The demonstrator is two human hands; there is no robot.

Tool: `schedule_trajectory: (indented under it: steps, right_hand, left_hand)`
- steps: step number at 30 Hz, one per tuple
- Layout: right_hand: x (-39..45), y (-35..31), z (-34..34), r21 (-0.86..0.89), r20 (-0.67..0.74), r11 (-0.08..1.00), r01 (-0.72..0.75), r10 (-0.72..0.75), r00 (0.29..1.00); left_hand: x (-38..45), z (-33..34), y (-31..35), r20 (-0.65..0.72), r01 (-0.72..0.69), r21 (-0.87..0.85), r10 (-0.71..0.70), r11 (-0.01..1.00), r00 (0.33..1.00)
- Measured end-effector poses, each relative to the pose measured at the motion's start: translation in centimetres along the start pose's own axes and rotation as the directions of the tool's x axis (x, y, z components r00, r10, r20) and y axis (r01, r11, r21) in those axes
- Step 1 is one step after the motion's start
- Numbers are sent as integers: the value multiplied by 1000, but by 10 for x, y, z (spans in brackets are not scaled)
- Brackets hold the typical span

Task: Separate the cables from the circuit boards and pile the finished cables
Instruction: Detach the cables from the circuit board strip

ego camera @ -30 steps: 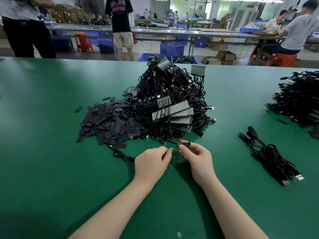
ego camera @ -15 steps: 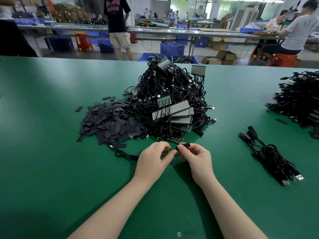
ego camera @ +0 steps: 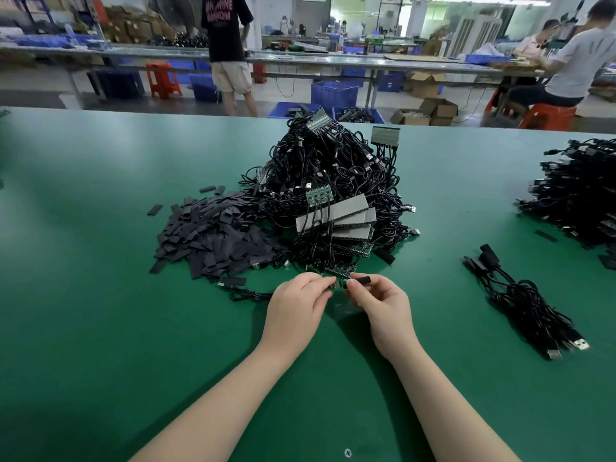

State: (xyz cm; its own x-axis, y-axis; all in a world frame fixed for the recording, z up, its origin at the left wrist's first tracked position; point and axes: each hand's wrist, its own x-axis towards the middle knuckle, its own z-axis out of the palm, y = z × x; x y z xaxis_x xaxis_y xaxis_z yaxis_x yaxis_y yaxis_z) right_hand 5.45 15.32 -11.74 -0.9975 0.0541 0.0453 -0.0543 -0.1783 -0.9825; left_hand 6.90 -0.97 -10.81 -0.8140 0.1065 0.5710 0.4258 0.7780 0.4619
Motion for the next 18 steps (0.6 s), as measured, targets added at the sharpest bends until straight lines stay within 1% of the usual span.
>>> schedule_trajectory:
  steps: [3, 8, 14, 18]
  right_hand:
    - [0, 0, -1, 7, 22, 1000, 14, -15, 1000]
    - [-1, 1, -1, 16, 30, 999, 37, -38, 999]
    - [0, 0, 0, 42, 49, 999, 26, -28, 998]
    - [0, 0, 1, 35, 31, 999, 21, -23, 999]
  left_hand:
    - [-1, 0, 0, 13, -17, -34, 18, 999, 1000]
    - [-2, 0, 0, 43, 22, -100, -18, 995, 999]
    - [-1, -1, -2, 91, 47, -146, -34, 988, 995]
    - [-2, -2, -2, 115, 31, -170, -11, 985, 993]
